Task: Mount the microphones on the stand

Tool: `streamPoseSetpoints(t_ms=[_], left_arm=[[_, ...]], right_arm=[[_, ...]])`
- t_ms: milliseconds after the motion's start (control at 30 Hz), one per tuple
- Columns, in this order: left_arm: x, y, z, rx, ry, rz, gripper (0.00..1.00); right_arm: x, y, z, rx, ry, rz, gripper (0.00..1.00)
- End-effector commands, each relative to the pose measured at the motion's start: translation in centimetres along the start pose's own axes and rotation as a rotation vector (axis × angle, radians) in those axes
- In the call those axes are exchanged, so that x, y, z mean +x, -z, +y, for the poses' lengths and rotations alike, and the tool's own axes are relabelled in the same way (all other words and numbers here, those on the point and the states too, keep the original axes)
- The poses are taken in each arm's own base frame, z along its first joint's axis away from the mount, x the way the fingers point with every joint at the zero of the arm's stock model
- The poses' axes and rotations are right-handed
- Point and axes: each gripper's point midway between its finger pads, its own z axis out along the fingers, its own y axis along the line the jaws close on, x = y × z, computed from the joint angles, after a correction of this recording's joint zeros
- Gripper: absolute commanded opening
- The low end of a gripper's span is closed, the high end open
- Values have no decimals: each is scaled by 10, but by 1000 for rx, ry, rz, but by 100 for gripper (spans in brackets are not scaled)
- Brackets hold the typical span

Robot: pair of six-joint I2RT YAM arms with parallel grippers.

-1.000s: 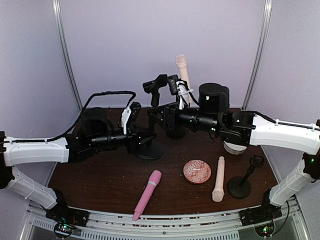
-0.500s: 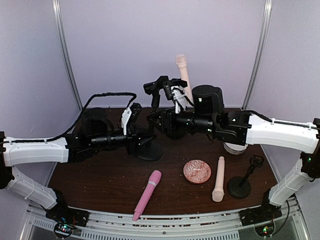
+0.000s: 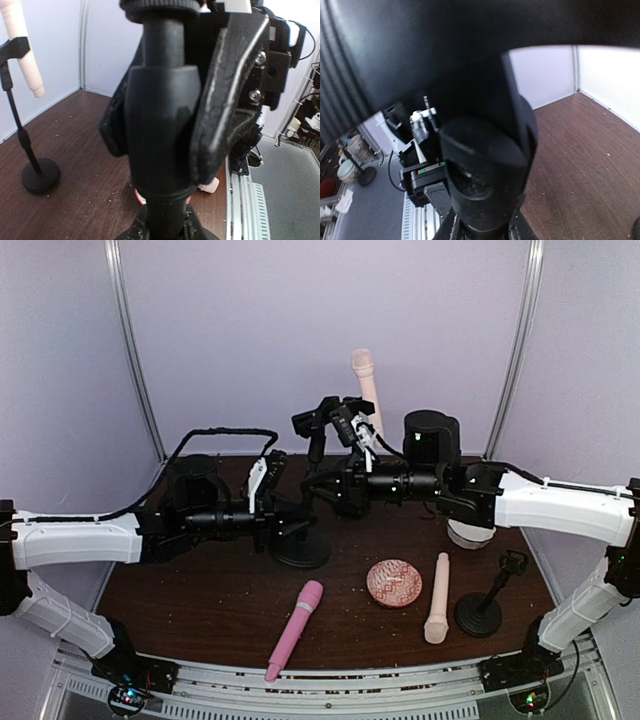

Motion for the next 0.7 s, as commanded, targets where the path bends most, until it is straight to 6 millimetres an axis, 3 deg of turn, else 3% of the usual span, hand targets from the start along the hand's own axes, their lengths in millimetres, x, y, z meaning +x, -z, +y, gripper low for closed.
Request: streamPoseSetpoints(t_ms=[0,133,200,300,400,533,667], left_arm=[[-54,8,-61,329,-155,-171,0],[-53,9,-62,326,-175,-160,0],[-55,10,-64,332,-189,-159,0],[-56,11,-62,317,-193,-163,0],[-55,11,-58,295,-204,-157,0],[-59,14,-52,245,-225,-165,0],[-59,9,-26,94,-188,-169,0]], right_arm=[[5,18,23,-279,182,26,5],[6,24,-3,-223,135,32,13],[11,24,-17,-155,116,52,30],[17,28,-50,39,87,86,47],[20,41,-71,154,52,79,54],[16,59,-81,240,24,47,61],[14,72,-67,223,12,56,63]])
